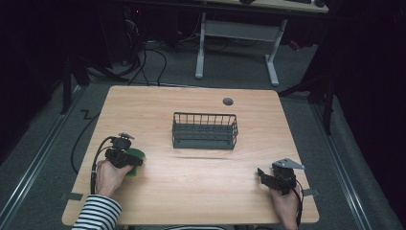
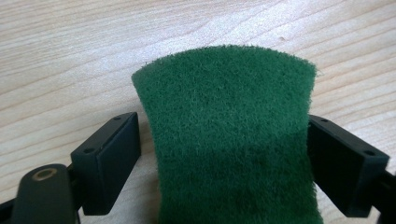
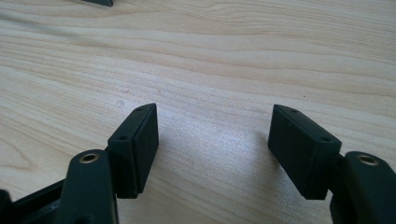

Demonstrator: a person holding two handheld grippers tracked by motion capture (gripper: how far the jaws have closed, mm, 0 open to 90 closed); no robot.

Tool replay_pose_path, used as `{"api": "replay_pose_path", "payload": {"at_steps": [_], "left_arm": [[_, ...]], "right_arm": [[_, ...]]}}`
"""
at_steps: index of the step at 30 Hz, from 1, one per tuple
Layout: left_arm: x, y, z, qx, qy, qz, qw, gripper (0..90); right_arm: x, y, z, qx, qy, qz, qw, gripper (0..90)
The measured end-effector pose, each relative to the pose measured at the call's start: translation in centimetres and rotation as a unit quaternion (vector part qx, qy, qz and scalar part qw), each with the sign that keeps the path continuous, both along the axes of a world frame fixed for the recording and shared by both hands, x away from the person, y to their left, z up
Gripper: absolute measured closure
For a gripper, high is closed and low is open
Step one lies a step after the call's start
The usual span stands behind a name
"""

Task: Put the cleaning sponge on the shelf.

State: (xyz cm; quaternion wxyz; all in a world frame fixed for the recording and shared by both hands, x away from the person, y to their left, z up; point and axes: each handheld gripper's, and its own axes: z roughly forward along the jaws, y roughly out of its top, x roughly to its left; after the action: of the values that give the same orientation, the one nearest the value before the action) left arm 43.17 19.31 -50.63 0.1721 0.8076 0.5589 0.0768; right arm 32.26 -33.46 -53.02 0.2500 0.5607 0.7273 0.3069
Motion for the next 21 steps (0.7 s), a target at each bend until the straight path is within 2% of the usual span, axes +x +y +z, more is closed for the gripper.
{"api": "replay_pose_path", "payload": {"at_steps": [7,12,21], "left_arm": [[-0.02,-0.02,0.06,0.001,-0.008,0.003,1.0,20.9],[-0.09,-0.02,0.19,0.003,-0.006,0.0,1.0,25.6],[-0.14,-0.21,0.39,0.001,-0.002,-0.006,1.0,26.6]], "right_arm": [[-0.01,0.02,0.0,0.0,0.001,-0.001,1.0,33.2],[-0.01,0.04,0.0,0.001,0.001,0.0,1.0,32.8],[0.0,0.04,0.0,0.001,0.001,0.001,1.0,32.2]]}}
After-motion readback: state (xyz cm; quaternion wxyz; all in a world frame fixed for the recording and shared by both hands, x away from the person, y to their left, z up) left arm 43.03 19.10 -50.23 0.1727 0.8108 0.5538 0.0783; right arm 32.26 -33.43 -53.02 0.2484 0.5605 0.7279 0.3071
